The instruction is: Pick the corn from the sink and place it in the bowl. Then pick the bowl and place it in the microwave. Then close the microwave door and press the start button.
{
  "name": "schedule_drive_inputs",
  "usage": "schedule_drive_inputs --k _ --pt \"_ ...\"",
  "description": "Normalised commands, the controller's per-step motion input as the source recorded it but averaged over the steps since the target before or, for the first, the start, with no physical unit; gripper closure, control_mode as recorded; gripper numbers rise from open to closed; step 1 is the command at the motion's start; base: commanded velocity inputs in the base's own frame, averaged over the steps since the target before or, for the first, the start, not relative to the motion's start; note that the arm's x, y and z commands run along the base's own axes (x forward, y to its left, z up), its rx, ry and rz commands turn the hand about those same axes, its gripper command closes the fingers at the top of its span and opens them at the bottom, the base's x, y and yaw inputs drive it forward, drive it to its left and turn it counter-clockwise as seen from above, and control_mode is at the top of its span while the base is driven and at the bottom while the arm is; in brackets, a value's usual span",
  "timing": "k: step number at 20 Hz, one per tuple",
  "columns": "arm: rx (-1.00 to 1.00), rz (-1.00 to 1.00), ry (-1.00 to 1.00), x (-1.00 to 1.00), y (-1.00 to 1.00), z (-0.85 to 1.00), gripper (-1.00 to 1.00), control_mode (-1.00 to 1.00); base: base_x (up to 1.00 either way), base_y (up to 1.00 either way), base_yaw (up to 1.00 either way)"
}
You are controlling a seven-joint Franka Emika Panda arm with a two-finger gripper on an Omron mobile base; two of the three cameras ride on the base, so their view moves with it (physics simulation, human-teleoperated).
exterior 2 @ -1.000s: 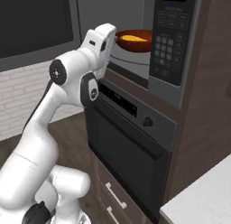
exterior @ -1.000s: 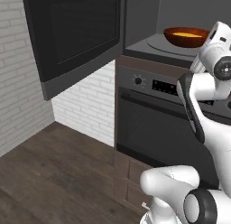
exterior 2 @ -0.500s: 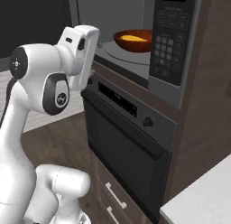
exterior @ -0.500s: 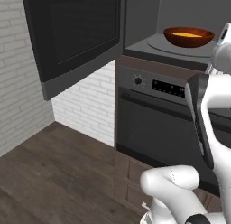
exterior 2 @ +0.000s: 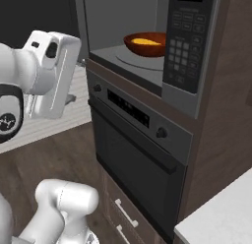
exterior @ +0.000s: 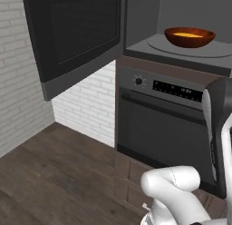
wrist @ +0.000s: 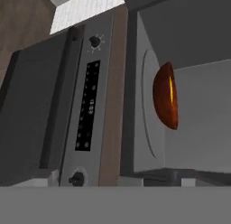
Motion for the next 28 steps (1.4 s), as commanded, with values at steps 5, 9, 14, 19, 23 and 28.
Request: schedule_drive_inputs --k 5,9,14,19,23,28 --pt "-0.07 0.0 0.0 -0.96 0.8 -0.13 -1.0 -1.0 0.0 0.0 0.0" --pt "-0.11 0.0 0.0 -0.8 1.0 -0.21 -1.0 -1.0 0.0 0.0 0.0" --pt "-0.2 -0.02 0.0 -0.44 1.0 -0.28 -1.0 -1.0 0.0 0.0 0.0" --pt "-0.06 -0.06 -0.13 0.09 1.0 -0.39 -1.0 -1.0 0.0 0.0 0.0" --pt "-0.04 -0.04 -0.02 0.36 1.0 -0.38 -1.0 -1.0 0.0 0.0 0.0" --pt "-0.09 -0.01 -0.02 0.46 0.91 -0.4 -1.0 -1.0 0.0 0.0 0.0"
